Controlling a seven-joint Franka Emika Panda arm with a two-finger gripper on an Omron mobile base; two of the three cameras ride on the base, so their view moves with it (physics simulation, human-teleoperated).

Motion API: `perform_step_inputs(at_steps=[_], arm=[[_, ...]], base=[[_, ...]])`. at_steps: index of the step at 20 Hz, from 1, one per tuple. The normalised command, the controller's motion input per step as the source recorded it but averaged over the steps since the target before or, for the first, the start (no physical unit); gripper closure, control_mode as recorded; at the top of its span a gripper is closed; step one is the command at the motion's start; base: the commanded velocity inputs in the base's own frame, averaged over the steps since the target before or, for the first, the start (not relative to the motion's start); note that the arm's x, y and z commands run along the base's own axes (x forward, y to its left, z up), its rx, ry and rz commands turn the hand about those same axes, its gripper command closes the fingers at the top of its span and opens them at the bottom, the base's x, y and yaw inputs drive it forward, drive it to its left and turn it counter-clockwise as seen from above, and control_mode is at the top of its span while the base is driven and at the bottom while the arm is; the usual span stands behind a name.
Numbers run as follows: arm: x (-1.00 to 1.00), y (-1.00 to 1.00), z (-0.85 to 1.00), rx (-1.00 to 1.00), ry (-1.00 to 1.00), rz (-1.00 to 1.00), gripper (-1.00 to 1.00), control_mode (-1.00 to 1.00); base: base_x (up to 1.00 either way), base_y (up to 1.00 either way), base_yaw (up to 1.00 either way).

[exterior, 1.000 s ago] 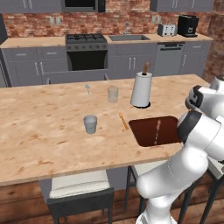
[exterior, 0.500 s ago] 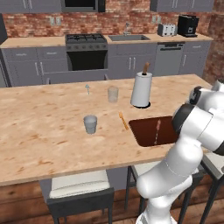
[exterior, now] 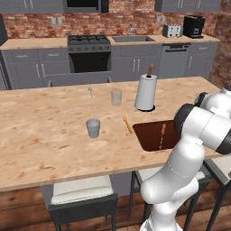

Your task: Take the tongs from the drawer on the right and place them on the dining counter next to the tray containing the kebab skewer.

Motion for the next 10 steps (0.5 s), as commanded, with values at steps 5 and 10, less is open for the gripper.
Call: perform_step_inputs(at_steps=[5,10], arm=[[0.00,0.00,-0.21,0.00,0.00,0.00,1.00,-1.00],[0.01,-0.01,-0.17,0.00,0.01,0.00,1.00,-1.00]], base=[[0.00,0.00,0.00],[0.00,0.00,0.00]])
